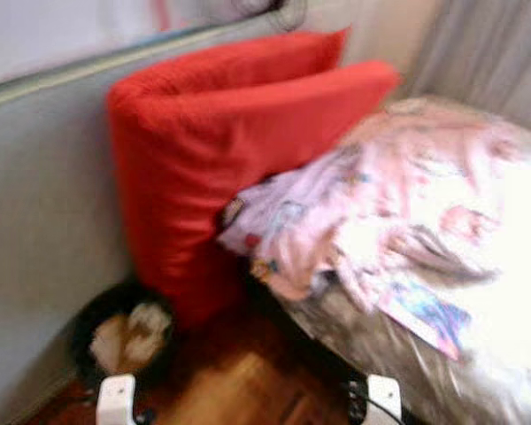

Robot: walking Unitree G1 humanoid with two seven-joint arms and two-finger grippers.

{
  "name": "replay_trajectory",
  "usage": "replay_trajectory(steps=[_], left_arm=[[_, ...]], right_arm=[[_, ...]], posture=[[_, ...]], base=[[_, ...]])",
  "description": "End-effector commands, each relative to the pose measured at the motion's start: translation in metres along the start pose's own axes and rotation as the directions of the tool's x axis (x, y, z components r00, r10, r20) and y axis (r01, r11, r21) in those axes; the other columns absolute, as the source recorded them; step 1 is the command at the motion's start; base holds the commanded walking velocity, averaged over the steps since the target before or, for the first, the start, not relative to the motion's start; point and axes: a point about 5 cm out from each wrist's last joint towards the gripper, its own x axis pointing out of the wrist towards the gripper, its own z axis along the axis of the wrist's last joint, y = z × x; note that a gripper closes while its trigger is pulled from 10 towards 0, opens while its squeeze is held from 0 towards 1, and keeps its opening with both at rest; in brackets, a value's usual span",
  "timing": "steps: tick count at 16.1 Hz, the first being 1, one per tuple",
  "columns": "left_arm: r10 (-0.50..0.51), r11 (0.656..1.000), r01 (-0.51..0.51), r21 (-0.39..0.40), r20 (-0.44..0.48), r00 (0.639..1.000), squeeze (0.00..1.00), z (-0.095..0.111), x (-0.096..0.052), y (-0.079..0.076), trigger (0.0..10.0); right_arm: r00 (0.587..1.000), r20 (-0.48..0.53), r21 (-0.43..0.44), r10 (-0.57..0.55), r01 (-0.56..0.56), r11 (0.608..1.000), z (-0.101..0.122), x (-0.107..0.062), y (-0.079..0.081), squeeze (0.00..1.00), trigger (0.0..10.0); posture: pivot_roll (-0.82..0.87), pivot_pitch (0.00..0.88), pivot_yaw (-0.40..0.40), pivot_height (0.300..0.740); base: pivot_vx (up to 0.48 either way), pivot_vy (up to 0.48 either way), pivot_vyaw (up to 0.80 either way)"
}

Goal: Clean up the room

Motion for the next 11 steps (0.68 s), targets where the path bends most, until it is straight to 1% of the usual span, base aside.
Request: replay_trajectory(steps=[1,8,9,10,11], left_arm=[[-0.029,0.986,0.047,0.163,-0.11,0.993,0.0,0.0013,0.0012,0.015,10.0],[-0.036,0.984,0.054,0.171,-0.102,0.994,0.0,0.0027,0.0013,0.0161,10.0],[-0.035,0.984,0.052,0.169,-0.1,0.994,0.0,0.0028,0.0013,0.0162,10.0],[-0.039,0.988,0.054,0.145,-0.099,0.994,0.0,0.0022,0.0011,0.0159,10.0],[-0.045,0.987,0.059,0.147,-0.099,0.994,0.0,0.0024,0.0012,0.0157,10.0]], right_arm=[[0.996,-0.073,0.144,0.047,-0.037,0.989,0.007,0.006,0.0139,0.0,10.0],[0.996,-0.074,0.149,0.046,-0.035,0.988,0.0067,0.0061,0.0153,0.0,10.0],[0.996,-0.074,0.149,0.046,-0.035,0.988,0.0067,0.0061,0.0153,0.0,10.0],[0.996,-0.074,0.149,0.046,-0.034,0.988,0.0065,0.0061,0.0153,0.0,10.0],[0.996,-0.074,0.149,0.047,-0.035,0.988,0.0066,0.0061,0.0155,0.0,10.0]], posture=[[0.09,0.0,-0.027,0.74],[0.09,0.0,-0.022,0.74],[0.09,0.0,-0.022,0.74],[0.09,0.0,-0.021,0.74],[0.09,0.0,-0.02,0.74]], base=[[0.0,0.0,-0.75],[0.0,0.0,-0.75],[0.0,0.0,-0.75],[0.0,0.0,-0.75],[0.0,0.0,-0.75]])
